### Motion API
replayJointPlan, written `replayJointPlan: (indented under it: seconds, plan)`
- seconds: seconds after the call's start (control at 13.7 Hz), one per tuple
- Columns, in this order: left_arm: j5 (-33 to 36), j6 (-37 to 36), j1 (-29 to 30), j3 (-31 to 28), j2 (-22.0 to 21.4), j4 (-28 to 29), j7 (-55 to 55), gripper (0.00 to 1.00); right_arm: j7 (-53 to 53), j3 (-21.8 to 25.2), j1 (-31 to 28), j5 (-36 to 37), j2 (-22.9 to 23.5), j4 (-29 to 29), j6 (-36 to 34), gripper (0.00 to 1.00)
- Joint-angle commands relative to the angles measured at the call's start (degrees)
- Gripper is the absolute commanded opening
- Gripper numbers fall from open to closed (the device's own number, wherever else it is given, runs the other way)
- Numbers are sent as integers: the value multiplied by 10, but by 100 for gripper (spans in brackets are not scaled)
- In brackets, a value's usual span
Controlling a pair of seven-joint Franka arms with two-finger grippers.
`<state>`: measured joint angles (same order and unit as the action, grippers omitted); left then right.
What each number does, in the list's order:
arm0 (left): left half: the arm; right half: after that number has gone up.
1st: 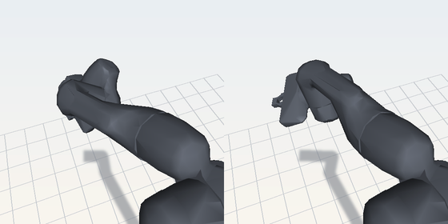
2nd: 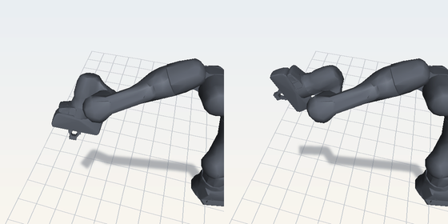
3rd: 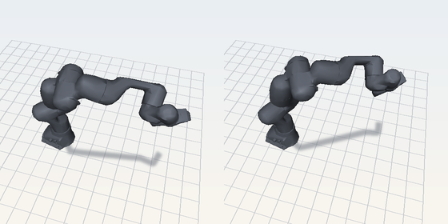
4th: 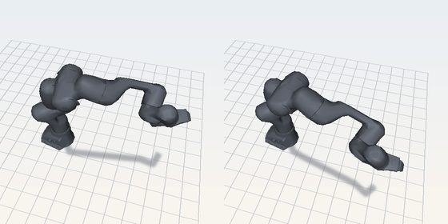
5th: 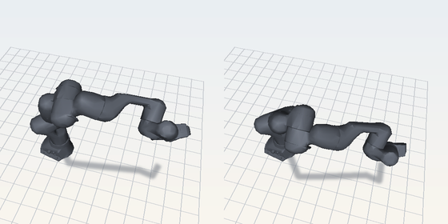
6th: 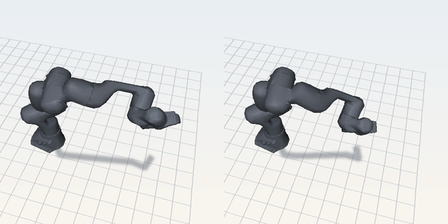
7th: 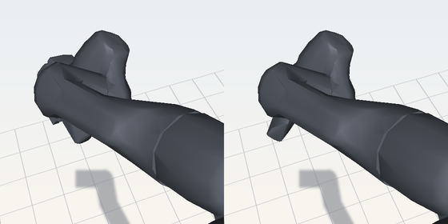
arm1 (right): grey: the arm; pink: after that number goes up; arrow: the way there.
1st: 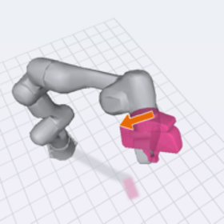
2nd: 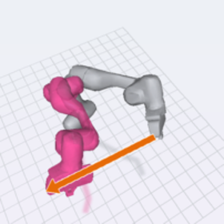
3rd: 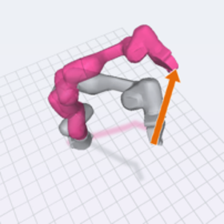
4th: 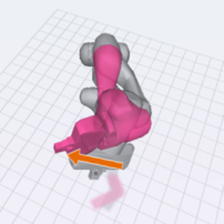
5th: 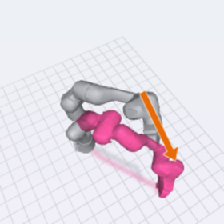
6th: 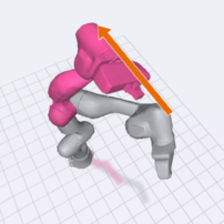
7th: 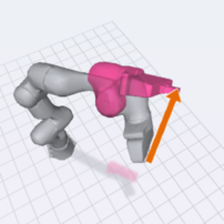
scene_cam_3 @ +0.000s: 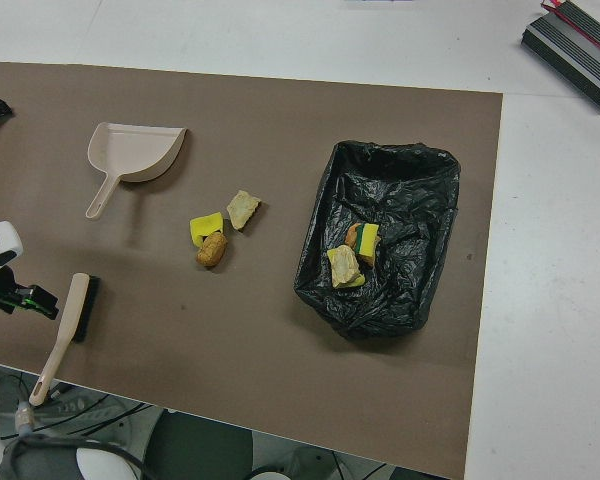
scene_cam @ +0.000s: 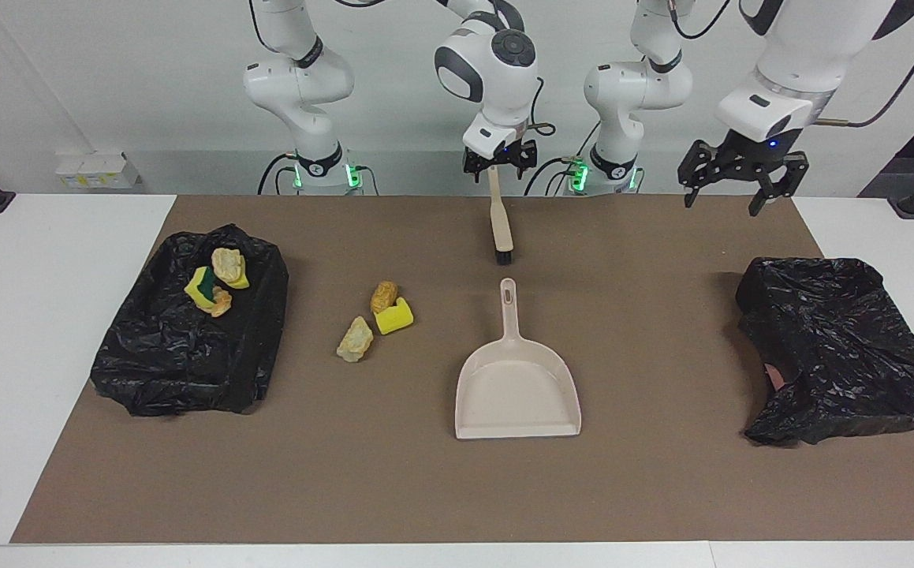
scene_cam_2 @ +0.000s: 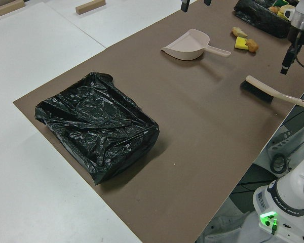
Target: Sweep and dump trash in bin
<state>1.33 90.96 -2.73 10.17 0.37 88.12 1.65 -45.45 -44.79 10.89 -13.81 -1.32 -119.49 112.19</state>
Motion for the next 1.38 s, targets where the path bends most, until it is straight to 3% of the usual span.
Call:
replayJointPlan:
  seconds: [0.0,0.22,0.44,0.58,0.65,0.73,0.87,0.95,1.02,1.16,1.31]
  plan:
    - [-5,101,-3,31,-5,79,-70,100,26,-36,-8,-42,-59,-95,62,100]
    - [-5,189,-3,85,5,142,-147,100,26,-63,-7,-46,-54,-144,129,100]
    - [3,238,-8,128,56,149,-222,100,25,-69,3,-50,-33,-152,171,100]
    - [52,267,-38,136,94,149,-285,100,27,-72,3,-50,-28,-153,182,100]
    - [82,281,-46,150,114,149,-317,100,33,-72,3,-49,-28,-153,182,95]
    - [92,293,-46,161,127,149,-331,100,43,-72,2,-50,-28,-154,182,84]
    - [96,318,-57,167,158,148,-364,100,47,-73,4,-49,-26,-155,184,75]
    - [109,335,-62,169,170,149,-397,100,48,-73,4,-49,-26,-156,184,65]
    - [112,343,-68,169,180,149,-414,100,51,-73,4,-48,-26,-156,185,50]
    - [111,369,-69,169,186,164,-416,100,54,-73,4,-48,-26,-158,185,4]
    - [110,375,-70,172,186,178,-416,100,67,-73,3,-46,-24,-157,184,0]
